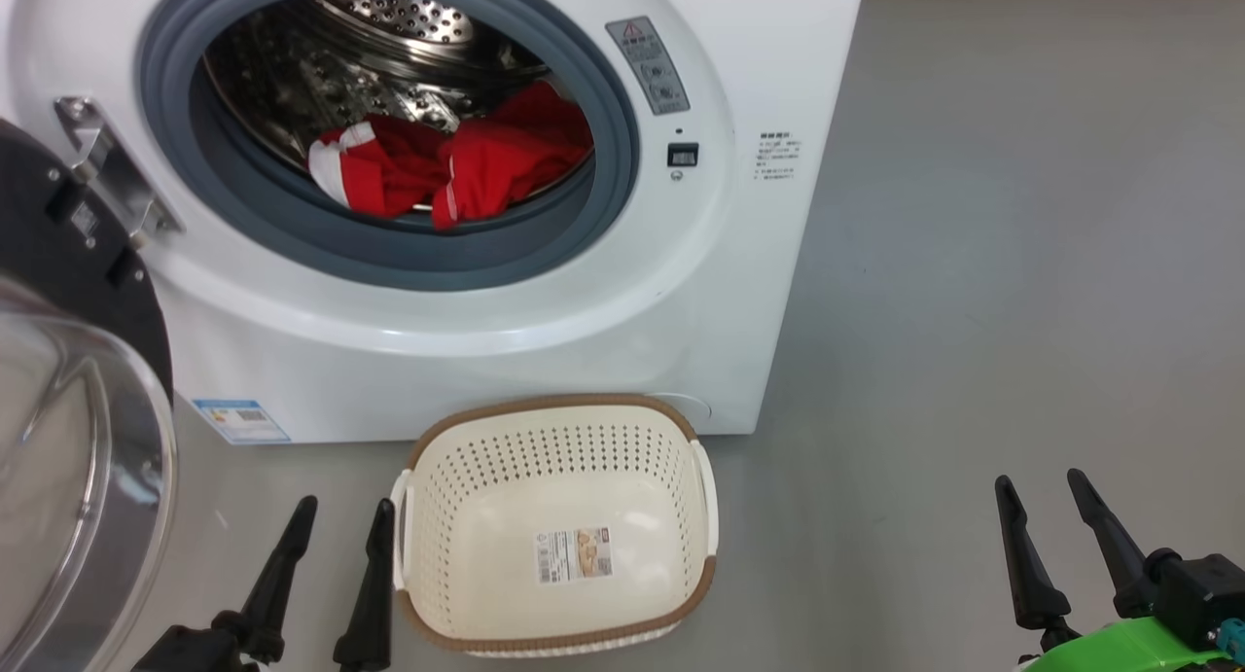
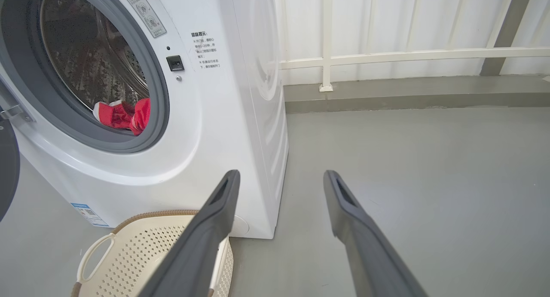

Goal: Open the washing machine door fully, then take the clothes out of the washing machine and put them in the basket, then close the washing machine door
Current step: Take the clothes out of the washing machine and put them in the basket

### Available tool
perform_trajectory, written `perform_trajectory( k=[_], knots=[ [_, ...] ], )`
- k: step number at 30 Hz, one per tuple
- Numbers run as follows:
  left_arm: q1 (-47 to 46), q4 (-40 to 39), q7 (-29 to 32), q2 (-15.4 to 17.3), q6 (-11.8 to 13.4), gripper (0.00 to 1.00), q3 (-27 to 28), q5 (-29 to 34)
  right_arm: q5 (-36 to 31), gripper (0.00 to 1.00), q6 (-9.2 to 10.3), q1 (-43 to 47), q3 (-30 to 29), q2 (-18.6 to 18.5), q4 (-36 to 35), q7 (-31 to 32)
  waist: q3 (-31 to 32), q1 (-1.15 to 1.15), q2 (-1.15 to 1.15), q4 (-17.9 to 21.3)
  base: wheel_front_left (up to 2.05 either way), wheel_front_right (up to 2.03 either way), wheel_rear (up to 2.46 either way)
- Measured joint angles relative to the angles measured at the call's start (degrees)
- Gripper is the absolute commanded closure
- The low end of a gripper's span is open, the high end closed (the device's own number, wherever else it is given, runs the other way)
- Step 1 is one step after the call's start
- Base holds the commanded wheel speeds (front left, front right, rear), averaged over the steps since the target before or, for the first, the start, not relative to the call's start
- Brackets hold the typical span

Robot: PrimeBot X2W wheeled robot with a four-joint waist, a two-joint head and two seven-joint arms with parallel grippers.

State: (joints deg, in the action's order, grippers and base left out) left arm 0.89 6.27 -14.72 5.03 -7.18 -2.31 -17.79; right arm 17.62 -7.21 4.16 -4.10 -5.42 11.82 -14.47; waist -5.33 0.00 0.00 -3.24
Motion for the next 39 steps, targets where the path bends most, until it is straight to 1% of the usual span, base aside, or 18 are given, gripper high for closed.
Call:
perform_trajectory(
  k=[6, 18, 24, 27, 31, 35, 36, 39],
  knots=[
    [-0.1, 0.1, 0.0, 0.0, 0.0, 0.0, -0.4, 0.1, 0.0, 0.0, 0.0, -0.9, 0.2, 0.0, 0.1, 0.0, 0.0, 0.0, 0.0, -0.1, 0.62, -0.62, 0.0],
    [0.0, 1.3, 0.0, -0.2, 0.0, 0.0, -0.4, 0.1, 0.0, 0.0, 0.0, -0.9, 0.8, 0.0, 0.2, 0.0, 0.4, 0.0, 0.0, -0.1, 0.01, -0.01, 0.0],
    [-0.4, 3.5, 0.0, -0.5, 0.0, 0.0, -0.4, 0.3, 0.0, 0.0, 0.0, -0.9, 0.9, 0.0, 0.2, 0.0, -0.3, 0.0, 0.0, 0.0, 0.0, 0.0, 0.0],
    [-3.3, 4.8, 0.0, -0.7, 0.0, 0.0, -0.4, 0.3, 0.0, 0.0, 0.0, -0.9, 1.0, 0.0, 0.1, 0.0, -1.3, 0.0, 0.0, 0.2, 0.0, 0.0, 0.0],
    [-9.7, 7.2, 0.0, -0.8, 0.0, 0.0, -0.9, 1.4, 0.0, 0.0, 0.0, -1.8, 1.1, 0.2, 0.0, 0.0, -3.2, 0.0, 0.0, 0.4, 0.0, 0.0, 0.0],
    [-17.4, 13.2, 0.0, -0.6, 0.0, 0.0, -1.5, 2.9, 0.0, 0.0, 0.0, -3.9, 1.0, 0.5, -0.4, 0.0, -5.8, 0.0, 0.0, 0.8, 0.0, 0.0, 0.0],
    [-17.4, 13.2, 0.0, -0.6, 0.0, 0.0, -1.5, 2.9, 0.0, 0.0, 0.0, -3.9, 1.0, 0.5, -0.4, 0.0, -5.8, 0.0, 0.0, 0.8, 0.0, 0.0, 0.0],
    [-24.1, 18.4, 0.0, -0.3, 0.0, 0.0, -1.5, 3.6, 0.0, 0.0, 0.0, -5.4, 0.8, 0.7, -0.5, 0.0, -8.0, 0.0, 0.0, 1.3, 0.0, 0.0, 0.0]
  ],
)
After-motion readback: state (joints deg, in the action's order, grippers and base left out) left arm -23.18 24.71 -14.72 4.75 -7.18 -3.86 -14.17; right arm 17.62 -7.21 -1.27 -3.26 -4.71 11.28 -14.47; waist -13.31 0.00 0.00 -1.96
